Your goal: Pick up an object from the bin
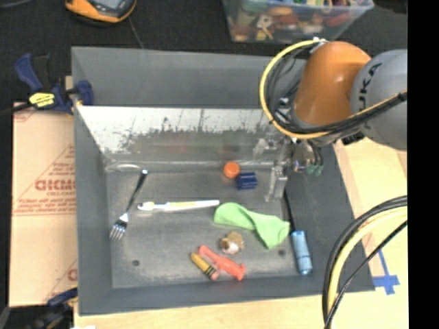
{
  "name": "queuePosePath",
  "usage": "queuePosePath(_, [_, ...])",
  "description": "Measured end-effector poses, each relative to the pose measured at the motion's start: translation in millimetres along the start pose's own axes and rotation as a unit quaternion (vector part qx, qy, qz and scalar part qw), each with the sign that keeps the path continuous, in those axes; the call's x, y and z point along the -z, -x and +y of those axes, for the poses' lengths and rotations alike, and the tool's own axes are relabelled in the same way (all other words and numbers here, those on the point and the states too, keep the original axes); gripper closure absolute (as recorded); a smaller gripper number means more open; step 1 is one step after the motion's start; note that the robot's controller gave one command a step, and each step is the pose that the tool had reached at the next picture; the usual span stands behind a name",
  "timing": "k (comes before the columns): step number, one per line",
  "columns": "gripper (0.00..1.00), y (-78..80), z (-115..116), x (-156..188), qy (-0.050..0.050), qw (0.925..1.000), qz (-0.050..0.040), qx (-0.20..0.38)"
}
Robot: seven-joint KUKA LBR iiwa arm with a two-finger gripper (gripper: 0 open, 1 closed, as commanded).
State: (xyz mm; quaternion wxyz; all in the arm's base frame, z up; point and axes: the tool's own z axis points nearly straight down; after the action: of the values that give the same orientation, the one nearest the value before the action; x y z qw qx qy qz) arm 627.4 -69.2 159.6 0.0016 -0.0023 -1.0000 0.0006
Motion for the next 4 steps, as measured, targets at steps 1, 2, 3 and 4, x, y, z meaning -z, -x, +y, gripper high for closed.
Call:
queuePosePath(1, [0.00, 1.6, 0, 5, 0.000, 1.0000, -0.0040, 0.001])
queuePosePath(2, [0.00, -80.6, 14, -91, 0.001, 0.9998, -0.0006, -0.018])
queuePosePath(3, [0.00, -77.0, 32, 3, 0.000, 0.9988, -0.0153, -0.048])
queuePosePath(4, [0.00, -73.8, 6, -61, 0.000, 0.9943, 0.0006, -0.107])
